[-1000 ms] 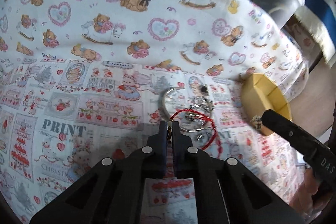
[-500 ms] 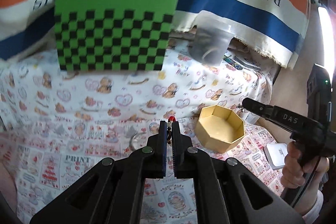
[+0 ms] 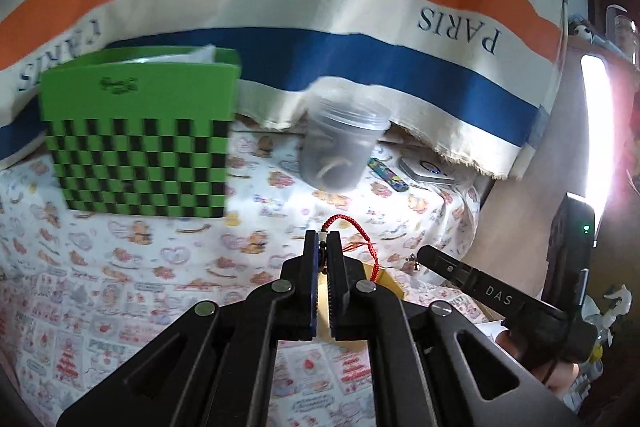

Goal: Organize jewelry
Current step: 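Lift the red bracelet with both tools and carry it over the yellow box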

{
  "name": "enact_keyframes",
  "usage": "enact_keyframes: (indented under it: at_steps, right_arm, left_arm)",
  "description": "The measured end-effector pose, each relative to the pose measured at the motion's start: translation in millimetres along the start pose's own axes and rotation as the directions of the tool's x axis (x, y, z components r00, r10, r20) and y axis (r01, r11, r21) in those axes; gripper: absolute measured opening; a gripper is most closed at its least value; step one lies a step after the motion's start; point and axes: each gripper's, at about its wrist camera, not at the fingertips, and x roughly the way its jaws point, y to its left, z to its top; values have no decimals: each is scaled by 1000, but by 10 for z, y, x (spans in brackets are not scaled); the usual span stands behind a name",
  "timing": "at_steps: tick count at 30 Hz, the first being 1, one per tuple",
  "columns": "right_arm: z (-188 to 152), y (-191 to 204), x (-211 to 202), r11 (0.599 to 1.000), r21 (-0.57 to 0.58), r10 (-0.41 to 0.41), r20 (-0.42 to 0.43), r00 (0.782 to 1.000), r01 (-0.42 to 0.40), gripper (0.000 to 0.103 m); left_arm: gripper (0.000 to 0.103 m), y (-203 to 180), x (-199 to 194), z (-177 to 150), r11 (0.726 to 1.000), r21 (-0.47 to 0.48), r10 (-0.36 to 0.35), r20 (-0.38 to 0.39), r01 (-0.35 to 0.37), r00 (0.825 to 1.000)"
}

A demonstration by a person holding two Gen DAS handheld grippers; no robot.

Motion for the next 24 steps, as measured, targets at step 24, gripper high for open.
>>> enact_keyframes:
  at_steps: [24]
  right_arm:
    - [-253,-320,750,984,-61,-177,-325,929,166,14]
  left_arm:
    - [3,-133,1243,-760,999,21,-19,-270,26,963]
